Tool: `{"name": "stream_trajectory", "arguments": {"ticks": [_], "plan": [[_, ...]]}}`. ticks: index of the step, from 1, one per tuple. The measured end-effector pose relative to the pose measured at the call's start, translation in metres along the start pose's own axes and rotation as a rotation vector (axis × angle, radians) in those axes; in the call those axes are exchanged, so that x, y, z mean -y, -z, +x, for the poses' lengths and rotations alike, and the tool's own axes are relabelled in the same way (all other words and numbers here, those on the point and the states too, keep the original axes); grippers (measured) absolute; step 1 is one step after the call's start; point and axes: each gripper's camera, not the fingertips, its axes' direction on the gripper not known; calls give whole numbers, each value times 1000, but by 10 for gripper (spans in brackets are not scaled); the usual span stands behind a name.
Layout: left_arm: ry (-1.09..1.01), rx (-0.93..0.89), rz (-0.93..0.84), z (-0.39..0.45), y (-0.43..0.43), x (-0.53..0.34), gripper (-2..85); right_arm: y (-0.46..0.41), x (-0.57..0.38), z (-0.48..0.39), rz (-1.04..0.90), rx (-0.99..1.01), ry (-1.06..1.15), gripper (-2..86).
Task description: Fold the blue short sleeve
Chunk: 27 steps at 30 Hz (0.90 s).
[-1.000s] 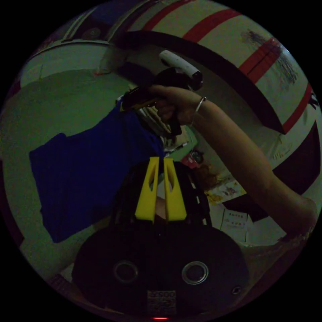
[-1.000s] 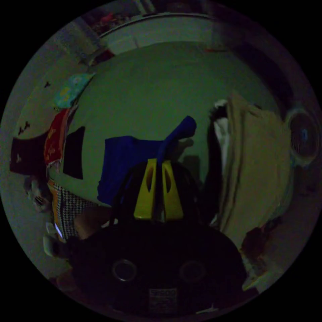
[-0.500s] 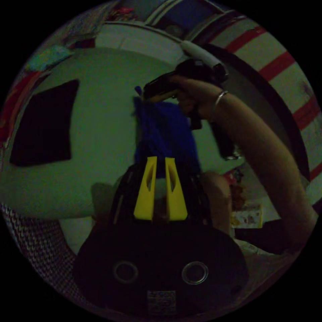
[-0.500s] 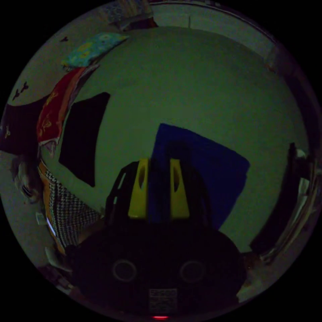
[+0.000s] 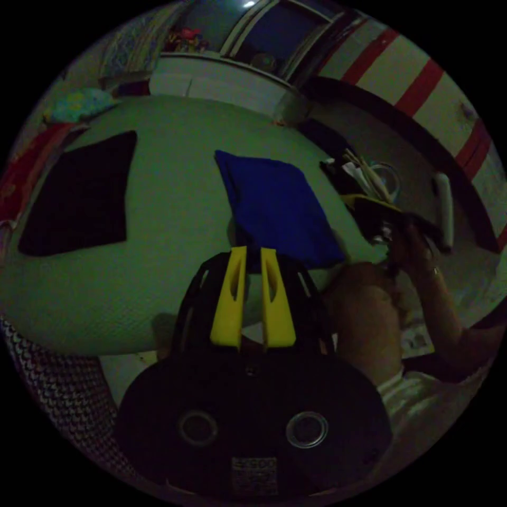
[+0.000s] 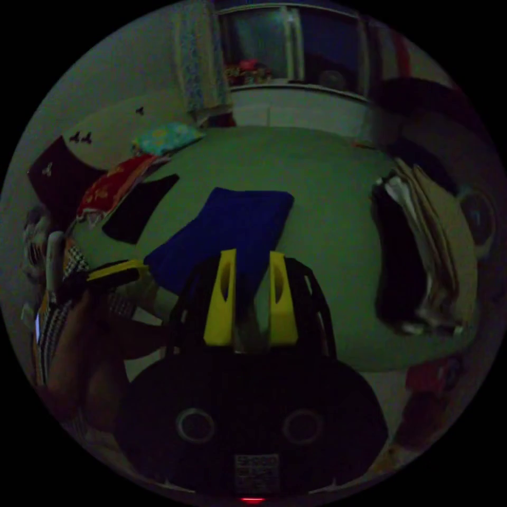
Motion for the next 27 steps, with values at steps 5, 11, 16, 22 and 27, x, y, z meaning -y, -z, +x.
{"name": "stream_trajectory", "arguments": {"ticks": [5, 11, 16, 22, 27], "plan": [[-9, 181, 89, 4, 6, -14, 47, 16, -46, -26, 44, -56, -56, 40], [-13, 291, 78, 3, 14, -25, 13, -2, -105, -49, -89, -76, 35, 96], [56, 281, 99, -6, 27, -14, -5, -13, -132, -57, -103, -78, 56, 102], [74, 219, 48, -17, 12, 20, -6, -37, -140, -58, -169, -110, -5, 66], [90, 245, -65, -26, -14, 41, -6, -29, -152, -40, -143, -34, -112, 10]]}}
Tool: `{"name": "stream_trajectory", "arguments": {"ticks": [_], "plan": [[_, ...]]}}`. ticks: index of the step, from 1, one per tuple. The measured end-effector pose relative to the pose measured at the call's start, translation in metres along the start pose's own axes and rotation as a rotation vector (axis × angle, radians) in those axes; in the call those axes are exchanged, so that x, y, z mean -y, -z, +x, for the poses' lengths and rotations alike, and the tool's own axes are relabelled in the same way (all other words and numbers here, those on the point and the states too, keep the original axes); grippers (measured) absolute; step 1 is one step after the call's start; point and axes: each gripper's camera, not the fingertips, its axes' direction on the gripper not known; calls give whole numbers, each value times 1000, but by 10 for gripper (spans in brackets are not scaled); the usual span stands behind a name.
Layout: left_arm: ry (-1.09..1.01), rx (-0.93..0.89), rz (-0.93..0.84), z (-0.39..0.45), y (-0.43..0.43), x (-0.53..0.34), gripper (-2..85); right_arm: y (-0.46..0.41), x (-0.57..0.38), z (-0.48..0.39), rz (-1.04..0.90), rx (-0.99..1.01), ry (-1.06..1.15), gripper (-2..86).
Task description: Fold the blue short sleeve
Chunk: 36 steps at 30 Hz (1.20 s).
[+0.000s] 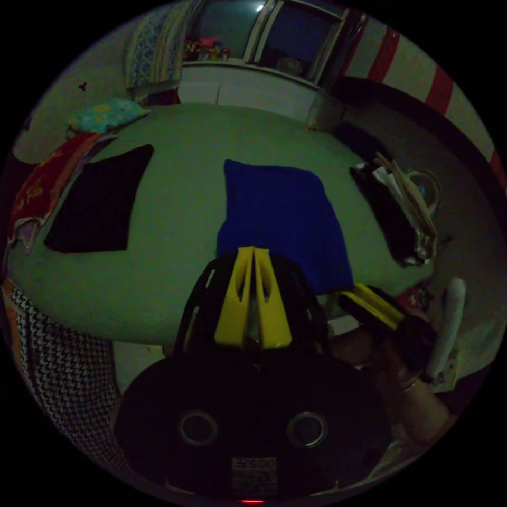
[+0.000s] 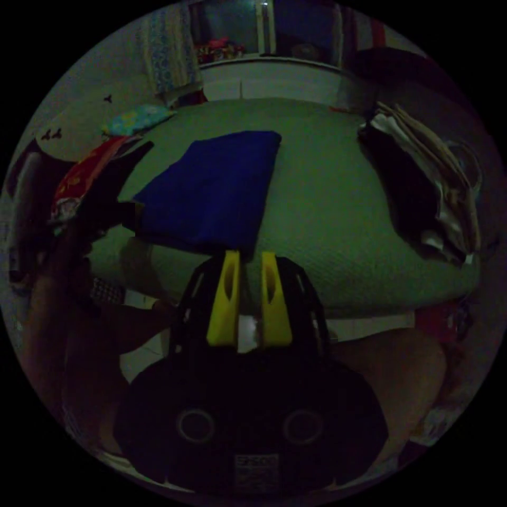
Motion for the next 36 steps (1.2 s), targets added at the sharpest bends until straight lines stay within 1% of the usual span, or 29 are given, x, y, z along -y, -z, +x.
{"name": "stream_trajectory", "arguments": {"ticks": [1, 3, 6, 9, 12, 14, 16, 18, 20, 21, 24, 27, 29, 31, 34, 36], "plan": [[-8, 18, -20, -1, -5, 3, -6, 3, -6, 8, 19, 20, -51, 1], [-12, 24, -12, -3, -9, 6, -6, 1, -13, 20, 21, -31, -115, -6], [-7, 13, -11, -10, -16, 15, -6, -16, -18, 40, -89, -30, -157, -8], [-3, -14, -7, -15, -19, 29, -6, -13, -18, 47, -69, 14, -130, -9], [-17, -28, 26, -16, -13, 43, -6, -6, -6, 43, -57, -26, -78, -10], [-46, -42, 73, -15, -7, 54, -6, 3, 12, 38, -16, -47, -6, -10], [-76, -29, 96, -14, -2, 75, -6, 12, 30, 35, 33, -10, 50, -10], [-96, -29, 104, -14, -2, 94, -5, 19, 51, 34, 95, 57, 99, -10], [-125, -53, 117, -13, -4, 114, -5, 21, 80, 34, 171, 201, 205, -10], [-140, -71, 120, -12, -8, 128, -5, 20, 88, 34, 184, 221, 226, -10], [-161, -100, 102, -12, -23, 164, -5, 0, 131, 32, 162, 174, 300, -9], [-161, -136, 79, -13, -44, 203, -5, -24, 174, 28, 175, 57, 329, -6], [-168, -156, 79, -14, -57, 228, -4, -49, 209, 25, 146, 20, 335, 11], [-180, -138, 99, -15, -72, 263, -2, -69, 233, 25, 106, -1, 326, 37], [-211, -60, 79, -13, -94, 303, 6, -99, 262, 32, 26, 50, 261, 69], [-244, -28, 41, -11, -107, 324, 18, -106, 273, 37, 28, 108, 239, 70]]}}
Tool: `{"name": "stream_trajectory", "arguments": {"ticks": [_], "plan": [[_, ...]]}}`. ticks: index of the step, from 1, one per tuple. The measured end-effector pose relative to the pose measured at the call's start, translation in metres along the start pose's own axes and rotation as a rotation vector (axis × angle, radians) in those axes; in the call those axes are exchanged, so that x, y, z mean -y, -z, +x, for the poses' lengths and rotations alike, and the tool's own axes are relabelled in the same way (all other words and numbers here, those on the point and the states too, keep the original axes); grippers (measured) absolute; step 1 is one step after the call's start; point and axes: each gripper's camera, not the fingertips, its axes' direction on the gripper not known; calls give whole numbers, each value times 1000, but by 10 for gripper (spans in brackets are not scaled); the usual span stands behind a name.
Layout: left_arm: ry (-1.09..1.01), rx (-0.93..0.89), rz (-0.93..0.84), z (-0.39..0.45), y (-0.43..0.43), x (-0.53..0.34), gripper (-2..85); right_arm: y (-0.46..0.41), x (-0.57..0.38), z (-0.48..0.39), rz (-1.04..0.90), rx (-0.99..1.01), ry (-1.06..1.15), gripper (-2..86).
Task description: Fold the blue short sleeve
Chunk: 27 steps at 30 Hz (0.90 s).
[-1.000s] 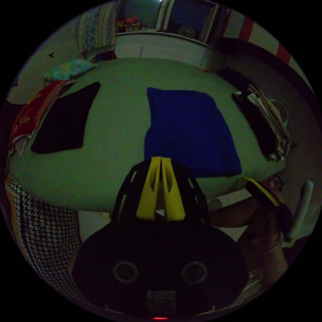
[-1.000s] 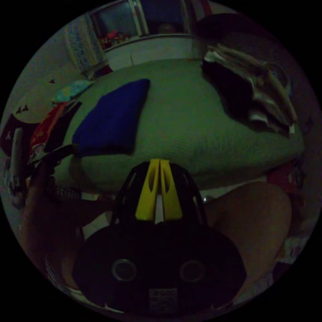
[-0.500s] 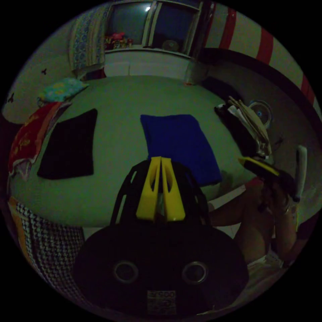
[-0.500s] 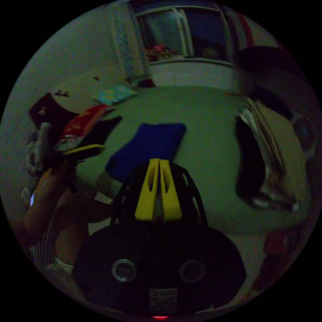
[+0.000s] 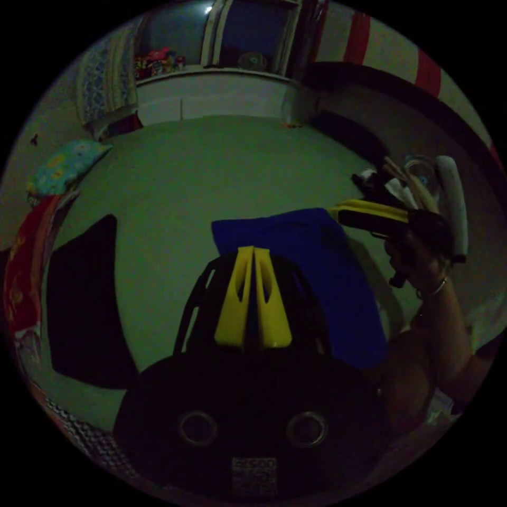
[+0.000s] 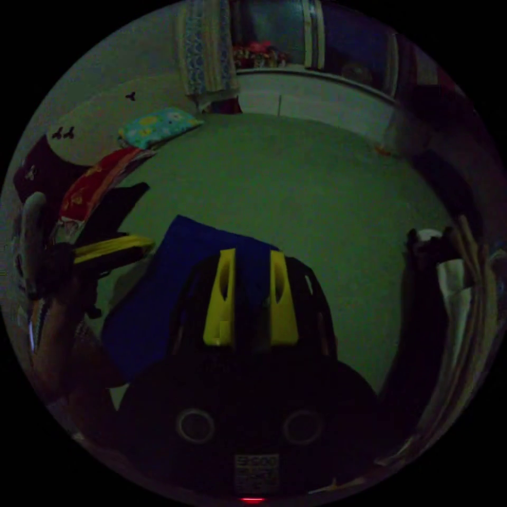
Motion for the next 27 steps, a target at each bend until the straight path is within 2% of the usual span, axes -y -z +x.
{"name": "stream_trajectory", "arguments": {"ticks": [3, 6, 9, 12, 16, 19, 23, 27], "plan": [[38, -63, -35, -11, -18, 28, 47, -1, 16, 10, 56, 38, 1, 68], [37, -129, -85, -17, -36, 57, 85, -12, 36, 21, -6, 10, 5, 63], [15, -76, -114, -18, -50, 82, 102, -18, 51, 30, -16, 12, 27, 51], [7, -9, -43, -21, -54, 101, 114, -24, 65, 34, -43, 21, 76, 44], [9, -46, -55, -31, -65, 126, 132, -33, 84, 41, -73, 39, 100, 60], [27, -60, -93, -41, -77, 143, 136, -44, 99, 47, -84, 52, 91, 63], [45, -88, -123, -49, -93, 161, 131, -63, 120, 53, -136, -44, 99, 44], [56, -126, -129, -58, -105, 181, 111, -67, 134, 58, -102, -64, 118, 22]]}}
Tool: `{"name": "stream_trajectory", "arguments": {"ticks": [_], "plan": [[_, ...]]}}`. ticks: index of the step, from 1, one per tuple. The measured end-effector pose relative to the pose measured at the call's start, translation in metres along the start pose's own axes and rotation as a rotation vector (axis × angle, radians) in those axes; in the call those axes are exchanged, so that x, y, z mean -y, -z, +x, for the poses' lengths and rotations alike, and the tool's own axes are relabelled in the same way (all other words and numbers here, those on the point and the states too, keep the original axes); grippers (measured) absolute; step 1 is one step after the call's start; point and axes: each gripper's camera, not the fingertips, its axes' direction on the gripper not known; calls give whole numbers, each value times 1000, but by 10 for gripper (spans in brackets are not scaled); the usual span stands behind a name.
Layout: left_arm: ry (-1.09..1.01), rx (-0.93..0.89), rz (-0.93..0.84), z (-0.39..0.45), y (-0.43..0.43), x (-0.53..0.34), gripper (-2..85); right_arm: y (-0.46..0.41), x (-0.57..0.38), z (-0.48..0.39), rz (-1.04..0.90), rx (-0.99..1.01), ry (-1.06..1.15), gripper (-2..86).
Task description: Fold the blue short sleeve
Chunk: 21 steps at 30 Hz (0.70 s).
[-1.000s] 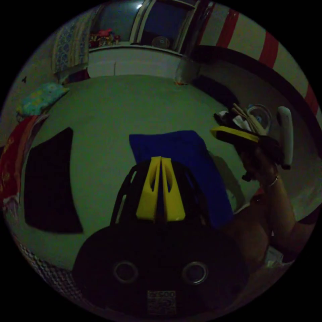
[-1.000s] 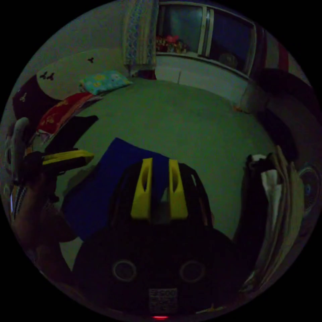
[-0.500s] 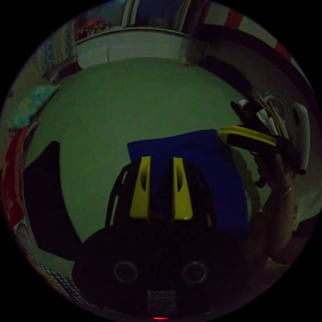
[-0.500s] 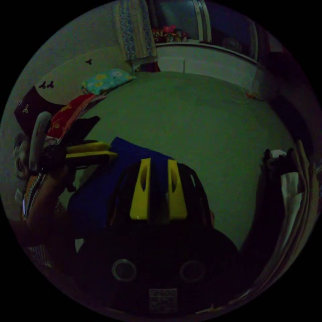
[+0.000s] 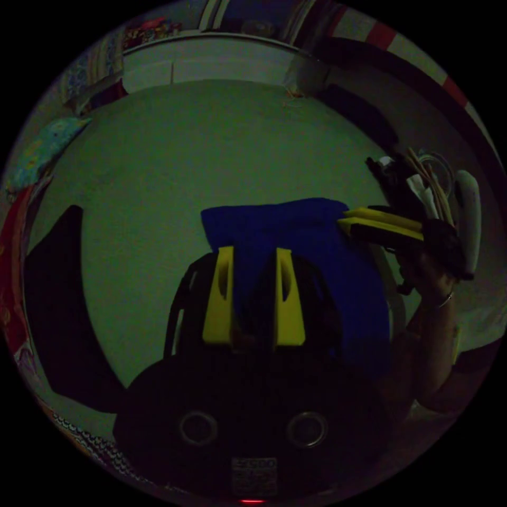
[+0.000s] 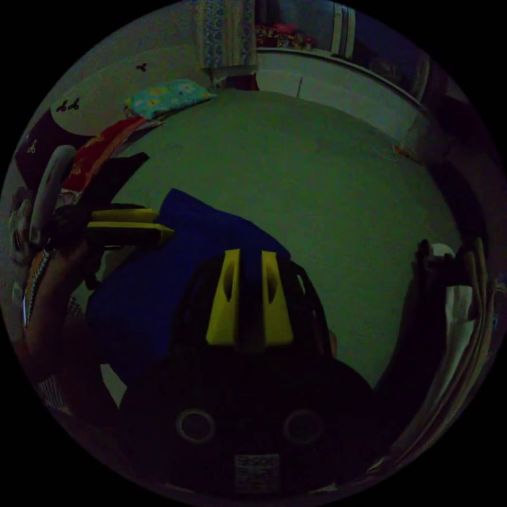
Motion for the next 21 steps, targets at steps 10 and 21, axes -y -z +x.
{"name": "stream_trajectory", "arguments": {"ticks": [10, 21], "plan": [[-5, -2, 61, -16, -6, 38, 43, -6, 36, 26, 106, -38, -78, -10], [-47, 177, 138, -15, 2, 52, 64, -4, 60, 51, 86, 107, -29, 59]]}}
